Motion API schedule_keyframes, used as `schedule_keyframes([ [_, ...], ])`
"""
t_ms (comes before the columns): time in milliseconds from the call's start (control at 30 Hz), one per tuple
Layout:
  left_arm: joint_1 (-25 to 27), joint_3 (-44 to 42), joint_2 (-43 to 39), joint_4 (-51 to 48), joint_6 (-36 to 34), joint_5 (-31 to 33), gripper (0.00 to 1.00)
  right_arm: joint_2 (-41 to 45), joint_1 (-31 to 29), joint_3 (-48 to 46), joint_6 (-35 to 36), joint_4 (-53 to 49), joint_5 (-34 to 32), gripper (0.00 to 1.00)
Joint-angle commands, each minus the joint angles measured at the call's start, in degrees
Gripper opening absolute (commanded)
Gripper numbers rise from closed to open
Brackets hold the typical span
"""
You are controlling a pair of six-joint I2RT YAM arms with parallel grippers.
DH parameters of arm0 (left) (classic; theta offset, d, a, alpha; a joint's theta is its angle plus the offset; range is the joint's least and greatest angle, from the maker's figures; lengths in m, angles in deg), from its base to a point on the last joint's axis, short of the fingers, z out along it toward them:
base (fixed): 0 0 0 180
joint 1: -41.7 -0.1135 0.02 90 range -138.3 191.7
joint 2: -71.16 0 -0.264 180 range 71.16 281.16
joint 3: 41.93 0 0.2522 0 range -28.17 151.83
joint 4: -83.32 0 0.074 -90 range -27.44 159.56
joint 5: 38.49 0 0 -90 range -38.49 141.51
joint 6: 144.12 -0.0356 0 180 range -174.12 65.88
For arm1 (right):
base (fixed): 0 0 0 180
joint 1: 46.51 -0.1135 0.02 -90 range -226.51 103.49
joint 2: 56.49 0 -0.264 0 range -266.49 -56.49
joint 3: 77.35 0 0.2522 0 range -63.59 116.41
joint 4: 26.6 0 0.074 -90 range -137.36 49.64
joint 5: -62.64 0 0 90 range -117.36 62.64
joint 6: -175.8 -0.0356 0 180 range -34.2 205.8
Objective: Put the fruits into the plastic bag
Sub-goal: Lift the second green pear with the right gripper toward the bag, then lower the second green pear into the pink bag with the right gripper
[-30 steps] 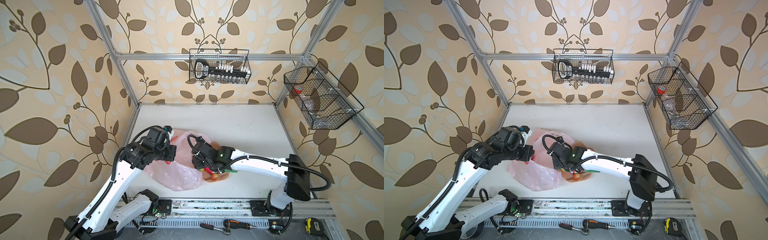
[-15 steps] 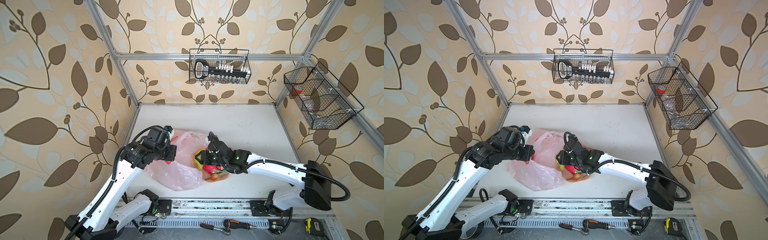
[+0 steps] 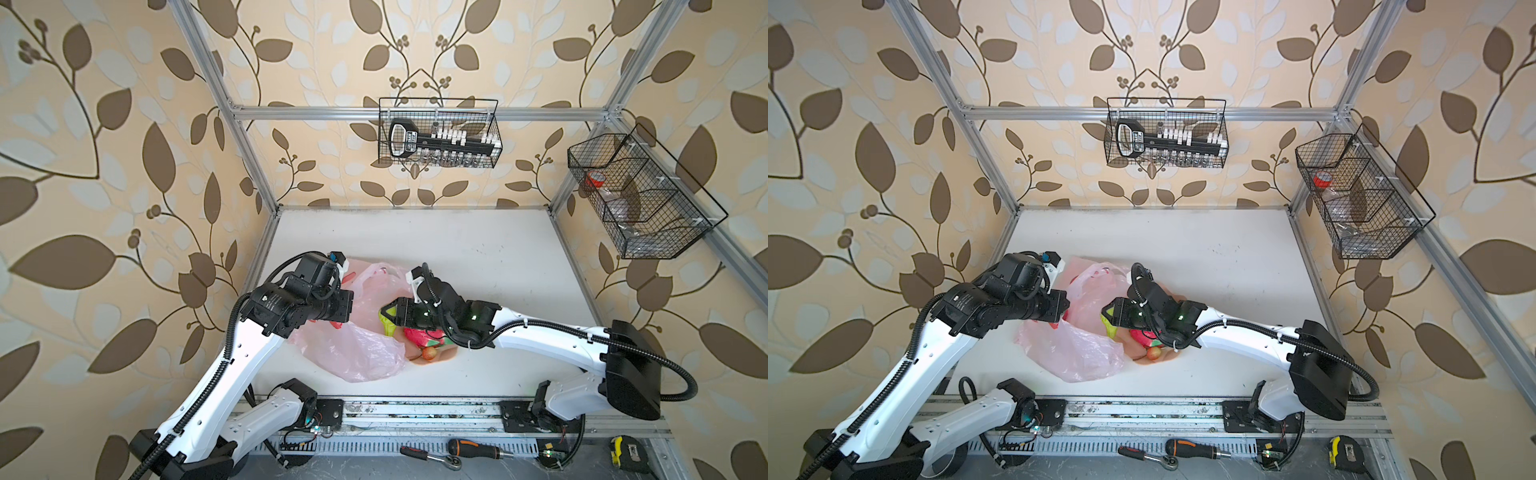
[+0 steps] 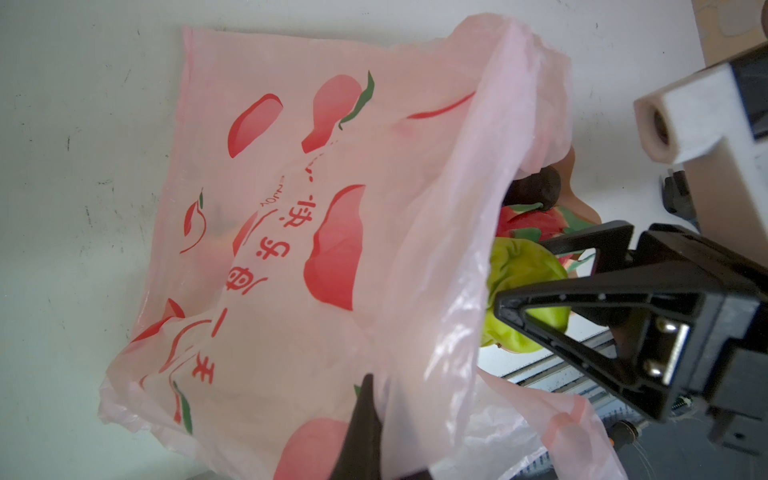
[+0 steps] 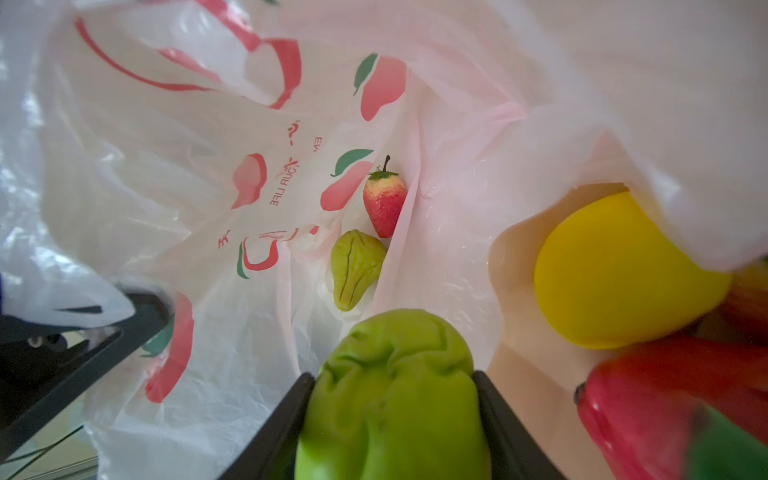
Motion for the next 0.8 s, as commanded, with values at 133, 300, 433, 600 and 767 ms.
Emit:
schedule_keyframes([
  [133,-0.2,2.2,-0.7,-0.2,-0.5,-1.4,0.00,-3.1,0.0,0.8,-2.5,2.8,2.2,0.35],
  [300,-0.2,2.2,-0.7,0.0,-0.2,-2.0,0.00,-4.9,-0.3,1.5,-3.1,3.9,3.1,0.35],
  [433,-0.2,2.3,-0.6,0.3,0.2,-2.6,0.00,-7.2,-0.7,2.8,-3.9,5.3,4.0,0.35],
  [600,-0.2,2.5,-0.5,0.4,0.5,-3.0,0.00,-11.3,-1.6,6.3,-4.1,5.7,5.1,0.34],
  [767,-0.2,2.8,-0.6,0.4,0.7,-3.3,0.00,-16.0,-2.6,10.1,-4.7,6.1,6.5,0.34],
])
